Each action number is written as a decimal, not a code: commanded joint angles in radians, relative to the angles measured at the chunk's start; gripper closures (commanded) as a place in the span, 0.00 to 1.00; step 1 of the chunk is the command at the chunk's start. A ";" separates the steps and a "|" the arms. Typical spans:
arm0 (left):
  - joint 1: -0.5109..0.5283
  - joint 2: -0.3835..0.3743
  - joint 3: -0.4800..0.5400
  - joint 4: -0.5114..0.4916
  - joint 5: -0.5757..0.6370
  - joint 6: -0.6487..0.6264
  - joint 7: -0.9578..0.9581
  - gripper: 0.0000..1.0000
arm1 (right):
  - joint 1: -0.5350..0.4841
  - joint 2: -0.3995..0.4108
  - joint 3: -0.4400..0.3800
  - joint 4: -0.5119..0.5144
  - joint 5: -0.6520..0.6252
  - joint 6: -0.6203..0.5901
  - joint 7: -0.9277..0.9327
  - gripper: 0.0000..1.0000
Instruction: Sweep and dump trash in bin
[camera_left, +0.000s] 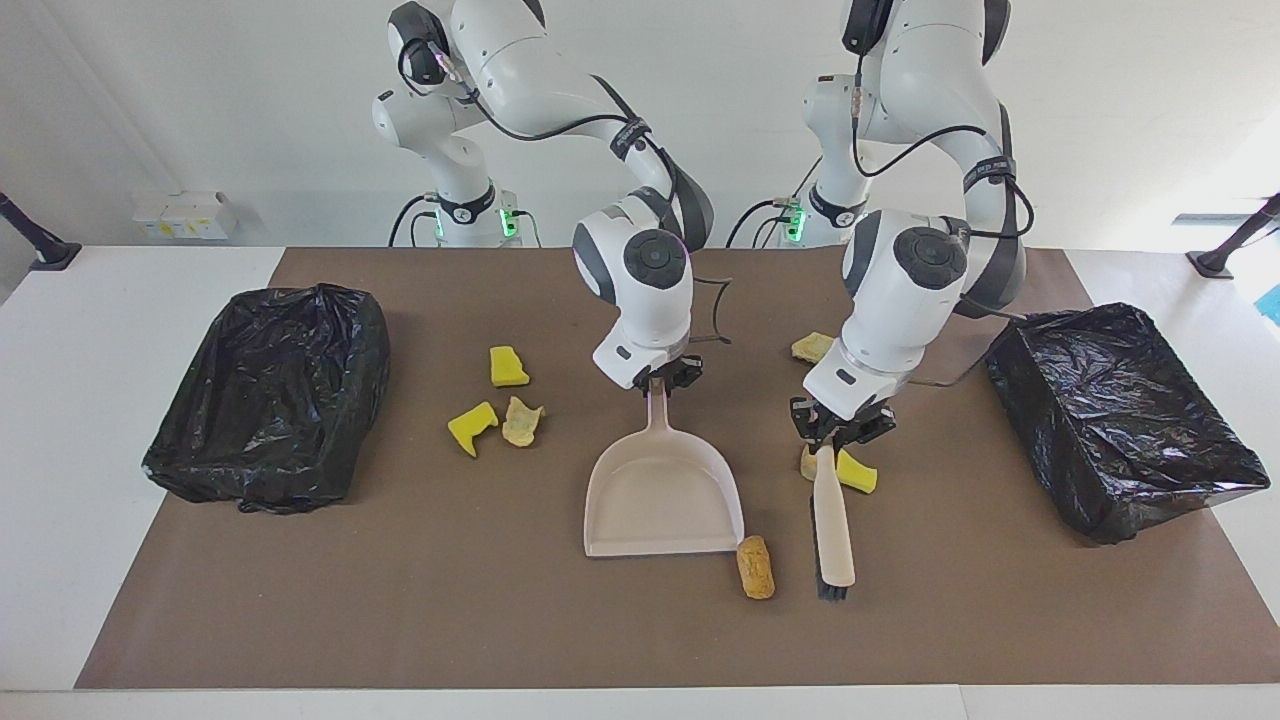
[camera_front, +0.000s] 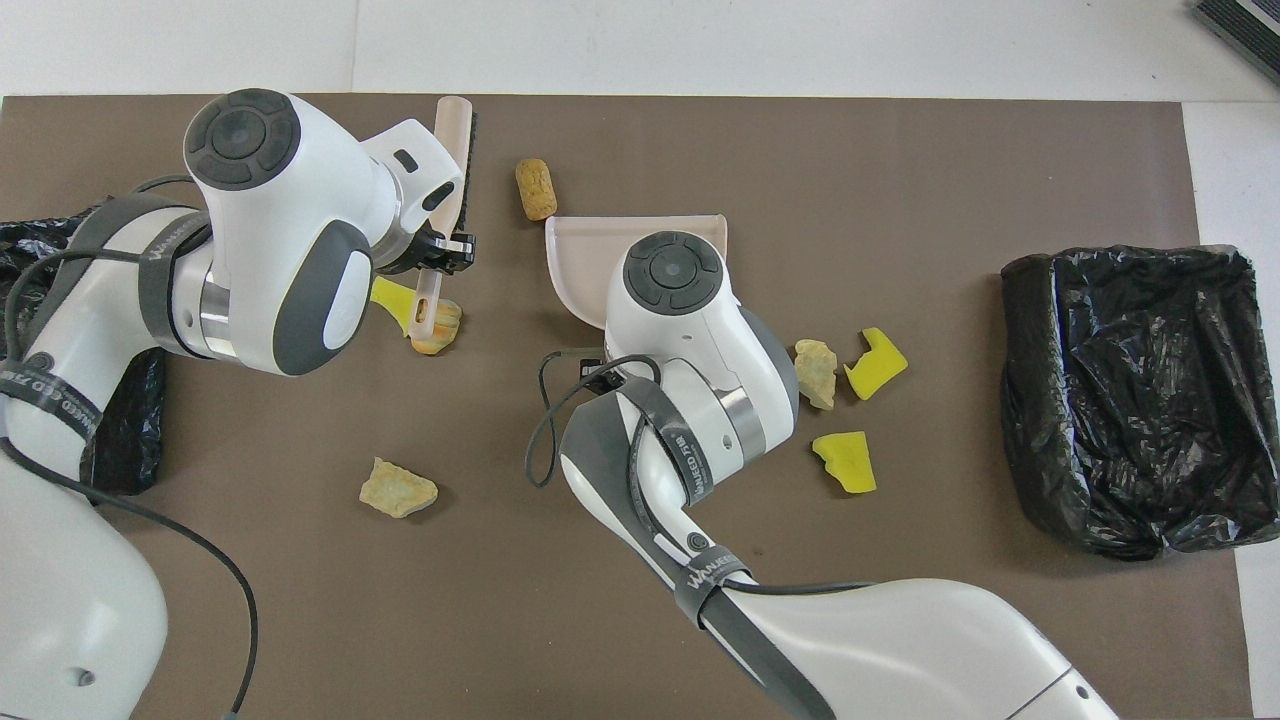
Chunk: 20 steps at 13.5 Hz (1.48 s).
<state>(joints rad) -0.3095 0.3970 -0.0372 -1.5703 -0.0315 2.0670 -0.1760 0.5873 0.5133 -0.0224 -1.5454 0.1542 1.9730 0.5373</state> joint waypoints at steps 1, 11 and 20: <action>-0.008 0.046 -0.003 0.068 -0.015 -0.025 0.010 1.00 | -0.021 -0.024 0.009 -0.035 0.051 0.027 -0.176 1.00; -0.066 0.103 -0.004 0.070 0.145 -0.013 0.181 1.00 | -0.211 -0.295 -0.001 -0.282 -0.025 -0.052 -1.155 1.00; -0.001 0.001 0.000 -0.023 0.182 -0.270 0.492 1.00 | -0.219 -0.285 0.007 -0.274 -0.289 0.016 -1.685 1.00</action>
<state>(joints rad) -0.3390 0.4700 -0.0328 -1.5375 0.1381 1.8803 0.2382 0.3734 0.2410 -0.0243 -1.8005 -0.1202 1.9565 -1.1056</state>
